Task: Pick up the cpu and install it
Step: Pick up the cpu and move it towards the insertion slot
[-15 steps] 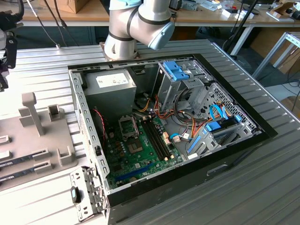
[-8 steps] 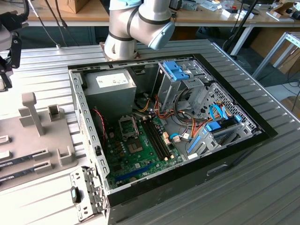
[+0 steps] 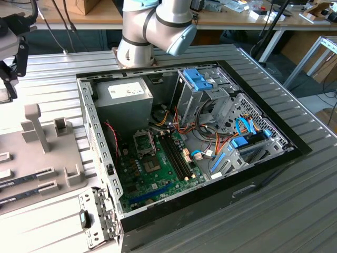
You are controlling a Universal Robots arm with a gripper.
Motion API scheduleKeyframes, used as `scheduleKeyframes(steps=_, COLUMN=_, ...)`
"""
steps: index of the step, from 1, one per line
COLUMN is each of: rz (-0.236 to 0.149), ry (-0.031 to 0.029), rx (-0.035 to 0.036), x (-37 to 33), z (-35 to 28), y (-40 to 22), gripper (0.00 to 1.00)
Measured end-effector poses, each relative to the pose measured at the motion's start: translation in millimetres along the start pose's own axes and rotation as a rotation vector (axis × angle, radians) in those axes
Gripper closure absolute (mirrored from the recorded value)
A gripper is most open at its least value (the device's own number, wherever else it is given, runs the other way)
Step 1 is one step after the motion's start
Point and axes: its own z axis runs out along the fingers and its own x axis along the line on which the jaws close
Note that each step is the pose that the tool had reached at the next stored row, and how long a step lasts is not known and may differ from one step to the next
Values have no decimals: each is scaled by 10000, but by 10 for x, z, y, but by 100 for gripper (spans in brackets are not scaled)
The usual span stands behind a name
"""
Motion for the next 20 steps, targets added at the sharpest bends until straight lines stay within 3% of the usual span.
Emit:
scheduleKeyframes(steps=13, rz=-1, ry=0, rx=0, x=-100, z=10, y=-9, gripper=53)
scheduleKeyframes(steps=20, rz=-1, ry=1, rx=0, x=-214, z=15, y=-18, gripper=53)
